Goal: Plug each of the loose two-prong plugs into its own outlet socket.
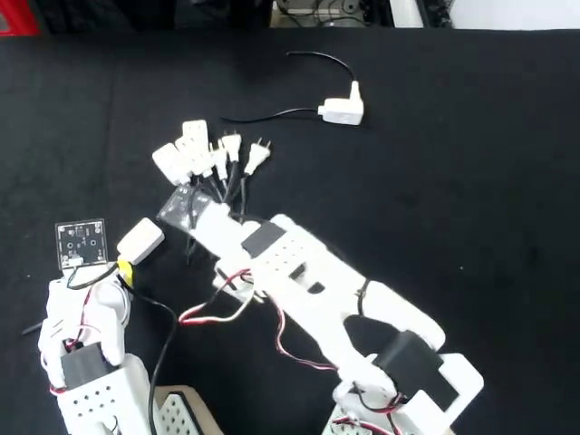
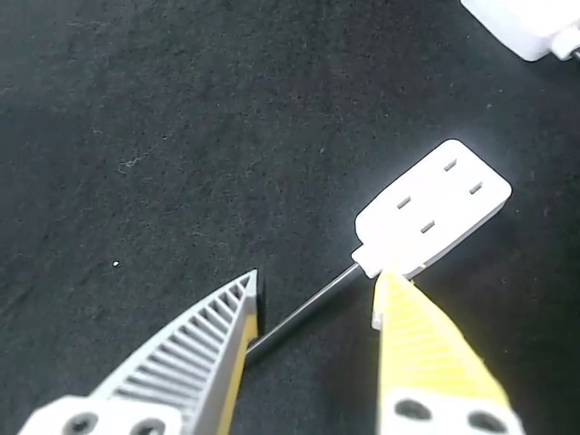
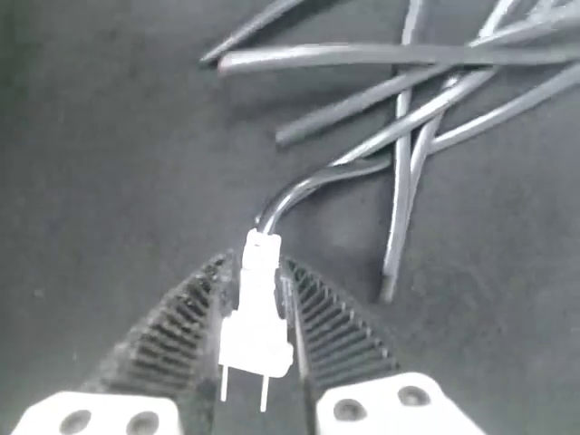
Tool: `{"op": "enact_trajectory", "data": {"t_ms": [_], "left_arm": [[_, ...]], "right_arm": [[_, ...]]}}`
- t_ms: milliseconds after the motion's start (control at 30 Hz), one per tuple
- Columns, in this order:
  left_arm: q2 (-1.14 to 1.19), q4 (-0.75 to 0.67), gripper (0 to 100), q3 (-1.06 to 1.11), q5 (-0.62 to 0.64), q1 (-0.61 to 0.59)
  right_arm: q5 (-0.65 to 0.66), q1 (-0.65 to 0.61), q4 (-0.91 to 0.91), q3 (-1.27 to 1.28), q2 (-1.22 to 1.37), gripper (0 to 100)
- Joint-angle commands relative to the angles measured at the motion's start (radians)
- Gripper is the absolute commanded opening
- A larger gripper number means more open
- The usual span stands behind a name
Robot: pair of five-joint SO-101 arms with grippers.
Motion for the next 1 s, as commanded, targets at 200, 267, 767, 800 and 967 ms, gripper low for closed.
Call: {"op": "enact_trajectory", "data": {"t_ms": [200, 267, 767, 800, 967], "left_arm": [[-0.005, -0.015, 21, 0.018, -0.011, 0.007], [-0.005, -0.015, 21, 0.018, -0.011, 0.007], [-0.005, -0.015, 21, 0.018, -0.011, 0.012], [-0.005, -0.015, 21, 0.018, -0.011, 0.012], [-0.005, -0.015, 21, 0.018, -0.011, 0.012]], "right_arm": [[0.044, 0.094, 0.232, -0.059, -0.271, 1.1], [0.08, 0.091, 0.229, -0.019, -0.392, 1.1], [0.153, 0.077, 0.049, 0.28, -1.075, 1.1], [0.153, 0.071, 0.052, 0.289, -1.116, 1.1], [0.153, 0.069, 0.055, 0.337, -1.259, 1.1]]}}
